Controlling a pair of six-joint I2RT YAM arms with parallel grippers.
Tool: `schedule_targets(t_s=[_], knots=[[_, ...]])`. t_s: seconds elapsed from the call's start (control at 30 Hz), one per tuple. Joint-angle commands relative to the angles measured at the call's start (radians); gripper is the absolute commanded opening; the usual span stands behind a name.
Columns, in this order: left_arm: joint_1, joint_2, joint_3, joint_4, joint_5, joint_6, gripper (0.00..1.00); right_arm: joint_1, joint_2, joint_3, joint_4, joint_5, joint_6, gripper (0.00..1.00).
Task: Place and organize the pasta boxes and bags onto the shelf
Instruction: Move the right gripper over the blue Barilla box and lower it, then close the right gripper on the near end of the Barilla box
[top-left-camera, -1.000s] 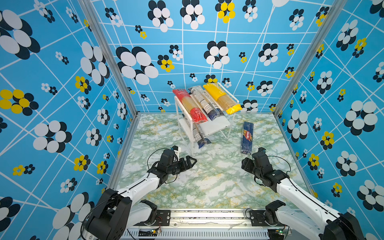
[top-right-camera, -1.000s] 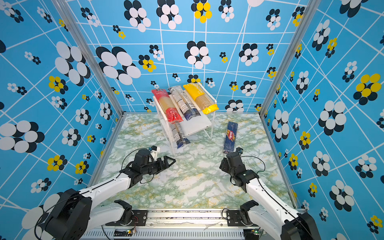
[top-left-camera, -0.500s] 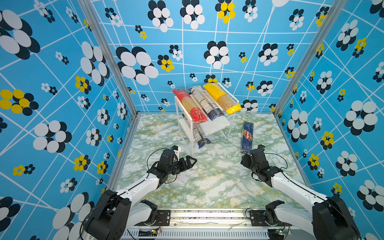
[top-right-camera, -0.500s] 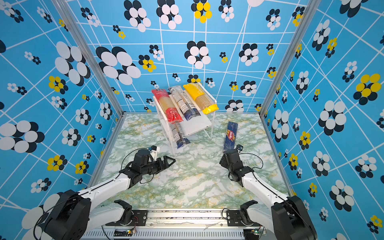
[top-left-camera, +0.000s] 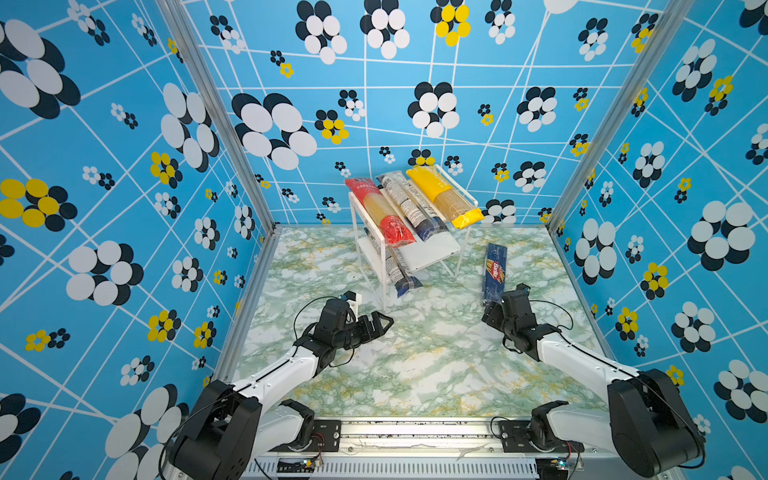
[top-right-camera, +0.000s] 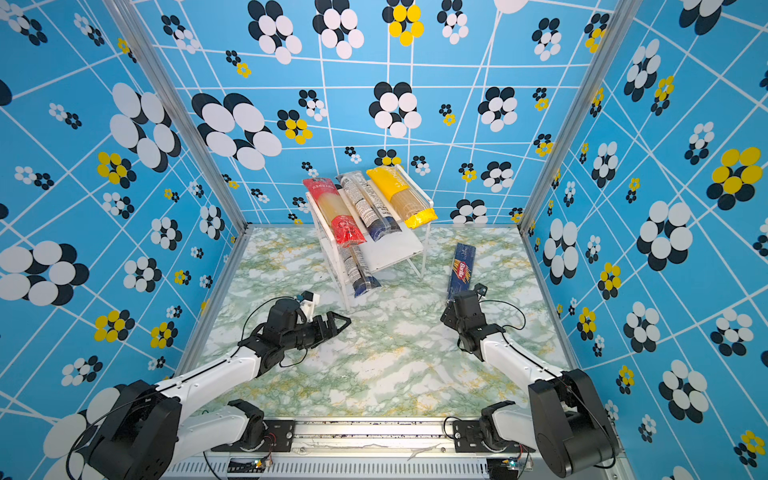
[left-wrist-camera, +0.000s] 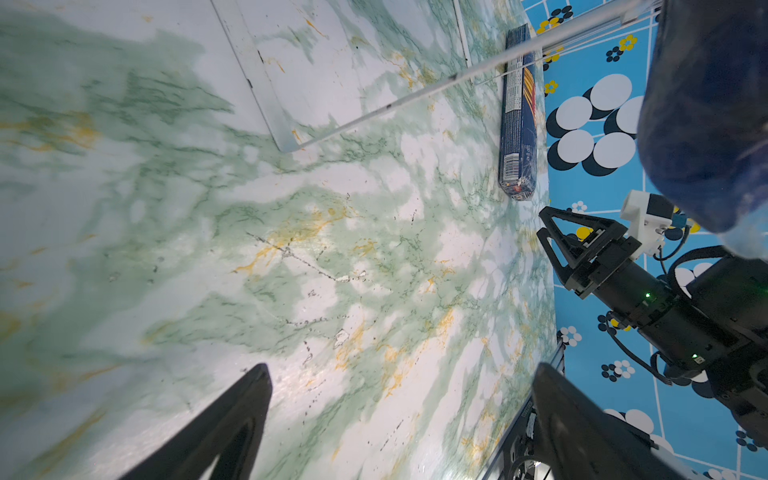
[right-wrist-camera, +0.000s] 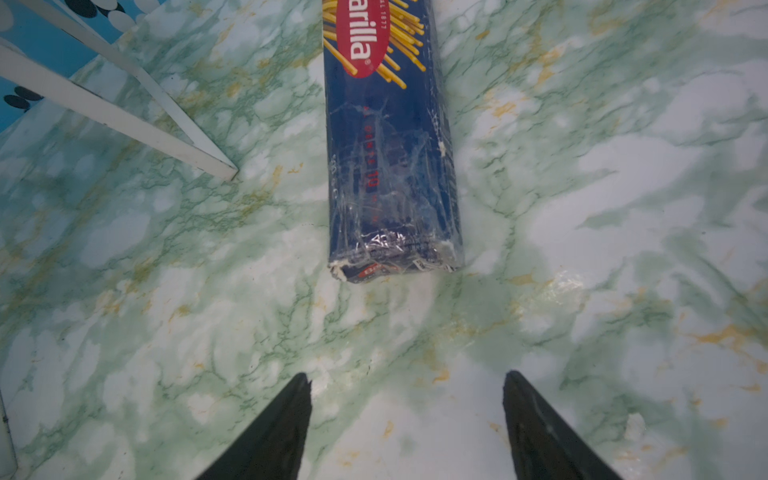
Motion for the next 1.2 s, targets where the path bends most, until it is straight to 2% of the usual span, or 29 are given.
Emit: schedule_targets(t_s=[0.0, 0.2, 0.53, 1.17], knots=[[0.007, -0.028, 0.019, -0.009, 0.016, 0.016, 0.99, -0.009, 0.032, 0.050, 0.024, -0.017, -0.029, 0.75], [0.007, -0.038, 0.007, 0.032, 0.052, 0.010, 0.99, -0.019, 0.098, 0.104, 0.029, -0.030, -0.035, 0.77], [0.009, 0.016, -0.020, 0.200, 0.157, -0.039, 0.99, -0.042, 0.218, 0.191, 0.033, -0.065, -0.053, 0.79], [0.009, 0.035, -0.043, 0.301, 0.199, -0.073, 0.99, -0.065, 0.332, 0.254, 0.014, -0.085, -0.093, 0.79]])
